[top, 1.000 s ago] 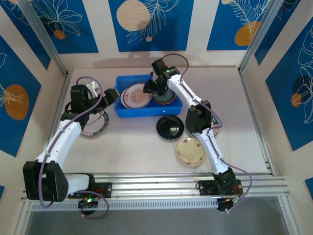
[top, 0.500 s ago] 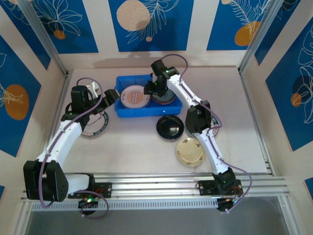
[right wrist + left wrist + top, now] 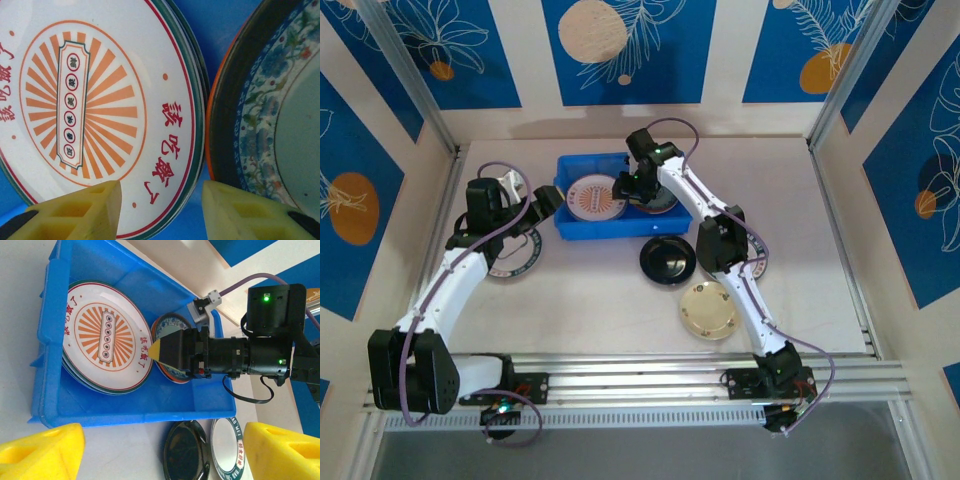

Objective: Place the plates into the plastic bin on the countertop

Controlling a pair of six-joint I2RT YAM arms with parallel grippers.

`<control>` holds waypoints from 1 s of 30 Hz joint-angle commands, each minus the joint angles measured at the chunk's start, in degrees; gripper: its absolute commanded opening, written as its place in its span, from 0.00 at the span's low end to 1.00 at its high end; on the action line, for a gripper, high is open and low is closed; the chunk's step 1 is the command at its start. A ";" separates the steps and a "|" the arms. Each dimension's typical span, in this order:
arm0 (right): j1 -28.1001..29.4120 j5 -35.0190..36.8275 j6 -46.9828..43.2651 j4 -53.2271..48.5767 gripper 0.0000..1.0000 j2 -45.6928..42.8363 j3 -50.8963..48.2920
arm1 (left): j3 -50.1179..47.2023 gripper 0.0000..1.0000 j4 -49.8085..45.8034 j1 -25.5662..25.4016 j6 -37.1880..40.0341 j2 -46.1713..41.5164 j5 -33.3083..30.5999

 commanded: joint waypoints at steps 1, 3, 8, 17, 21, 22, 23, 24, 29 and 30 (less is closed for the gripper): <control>-0.12 0.08 0.17 0.98 0.46 -3.47 -1.25 | -0.40 0.83 -1.52 0.81 1.07 -1.84 -1.57; -0.36 -0.21 0.11 2.00 0.46 -5.72 -2.15 | -0.27 0.83 -2.37 0.80 1.51 -1.73 -2.31; -0.63 -2.09 -0.10 4.37 0.46 -11.79 -4.67 | -0.99 0.83 -3.36 0.89 2.11 -1.66 -3.92; 0.91 -2.74 8.62 27.36 0.51 -33.12 -35.01 | -2.07 0.83 -4.95 1.17 3.82 -1.21 -5.34; 4.90 4.01 11.57 38.41 0.62 -41.82 -48.35 | -2.29 0.83 -4.79 1.15 3.60 -1.20 -5.37; 5.94 6.06 12.97 40.85 0.61 -43.80 -51.32 | -2.27 0.82 -4.82 1.15 3.64 -1.35 -5.30; 6.75 7.57 14.30 43.21 0.61 -45.48 -53.81 | -2.37 0.82 -4.78 1.16 3.54 -1.52 -5.15; 7.81 9.16 15.10 46.53 0.61 -47.39 -57.00 | -2.48 0.82 -4.63 1.16 3.55 -1.67 -4.84; 14.22 17.41 13.52 65.83 0.69 -53.28 -70.86 | -3.34 0.82 -4.87 1.22 3.53 -3.47 -4.31; 15.91 18.56 13.17 69.66 0.73 -53.96 -73.06 | -3.58 0.82 -5.12 1.24 3.56 -4.23 -4.44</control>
